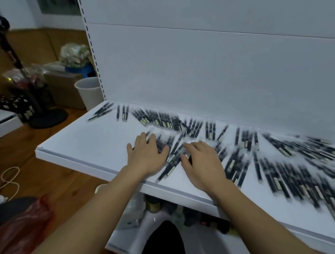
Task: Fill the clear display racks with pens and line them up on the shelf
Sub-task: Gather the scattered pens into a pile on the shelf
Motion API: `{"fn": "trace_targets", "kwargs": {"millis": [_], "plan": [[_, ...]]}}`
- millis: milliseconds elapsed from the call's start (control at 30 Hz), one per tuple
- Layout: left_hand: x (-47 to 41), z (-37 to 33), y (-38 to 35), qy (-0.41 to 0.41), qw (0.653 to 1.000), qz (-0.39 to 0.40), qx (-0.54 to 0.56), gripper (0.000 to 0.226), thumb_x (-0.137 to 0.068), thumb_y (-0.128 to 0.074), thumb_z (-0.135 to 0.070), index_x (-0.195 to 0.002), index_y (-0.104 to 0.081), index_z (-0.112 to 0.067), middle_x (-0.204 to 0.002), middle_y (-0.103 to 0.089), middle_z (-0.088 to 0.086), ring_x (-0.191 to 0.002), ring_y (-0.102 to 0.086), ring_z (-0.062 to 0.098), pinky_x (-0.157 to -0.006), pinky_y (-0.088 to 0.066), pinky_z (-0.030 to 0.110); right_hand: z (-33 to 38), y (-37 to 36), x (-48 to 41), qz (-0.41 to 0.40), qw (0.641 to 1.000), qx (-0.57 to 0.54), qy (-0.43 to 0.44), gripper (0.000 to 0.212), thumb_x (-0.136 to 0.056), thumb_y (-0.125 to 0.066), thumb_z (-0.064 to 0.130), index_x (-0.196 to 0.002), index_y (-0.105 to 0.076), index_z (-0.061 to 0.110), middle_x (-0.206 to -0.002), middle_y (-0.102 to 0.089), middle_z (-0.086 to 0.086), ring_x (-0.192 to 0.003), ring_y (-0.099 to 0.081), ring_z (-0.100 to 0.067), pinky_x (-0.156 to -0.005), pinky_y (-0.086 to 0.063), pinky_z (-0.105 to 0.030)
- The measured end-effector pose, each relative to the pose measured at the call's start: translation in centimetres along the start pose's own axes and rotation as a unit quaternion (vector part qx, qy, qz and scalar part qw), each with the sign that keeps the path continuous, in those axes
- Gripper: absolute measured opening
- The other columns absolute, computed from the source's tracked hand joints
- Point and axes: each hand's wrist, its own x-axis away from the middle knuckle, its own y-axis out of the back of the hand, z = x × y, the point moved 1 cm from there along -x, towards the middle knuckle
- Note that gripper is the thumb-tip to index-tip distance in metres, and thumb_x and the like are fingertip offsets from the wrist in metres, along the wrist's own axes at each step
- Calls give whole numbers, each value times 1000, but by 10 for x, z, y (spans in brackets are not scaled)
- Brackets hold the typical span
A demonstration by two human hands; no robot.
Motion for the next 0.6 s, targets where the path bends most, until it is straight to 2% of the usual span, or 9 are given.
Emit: {"fn": "trace_targets", "kwargs": {"millis": [200, 267, 433, 600], "plan": [[6, 16, 19, -4, 993, -13, 115, 74, -98, -36, -60, -157, -21, -17, -165, -15, 12, -150, -22, 31, -119, -27, 51, 5, 5, 5, -42, 999, -16, 3, 43, -105, -41, 41, -139, -55, 19, -132, -62, 0, -128, -51, -22, -112, -40, -41], [11, 30, 27, -4, 990, -30, 137, 70, -100, -39, -55, -156, -26, -15, -162, -24, 11, -146, -29, 29, -116, -32, 49, 7, 6, 6, -57, 998, -18, 6, 43, -105, -40, 38, -139, -56, 17, -134, -61, -1, -130, -50, -23, -114, -39, -42], [31, 55, 34, 5, 986, -52, 161, 58, -102, -47, -40, -152, -36, -11, -156, -38, 10, -143, -35, 25, -115, -31, 40, 10, 5, 6, -70, 997, -25, 14, 44, -105, -35, 37, -138, -57, 17, -133, -61, -4, -127, -51, -24, -110, -42, -45], [28, 74, 41, 4, 987, -66, 144, 54, -101, -51, -40, -148, -42, -15, -152, -43, 8, -136, -44, 26, -112, -36, 39, 12, 5, -1, -31, 999, 22, 37, 45, -105, -34, 42, -138, -55, 21, -139, -56, -4, -133, -46, -25, -112, -40, -46]]}}
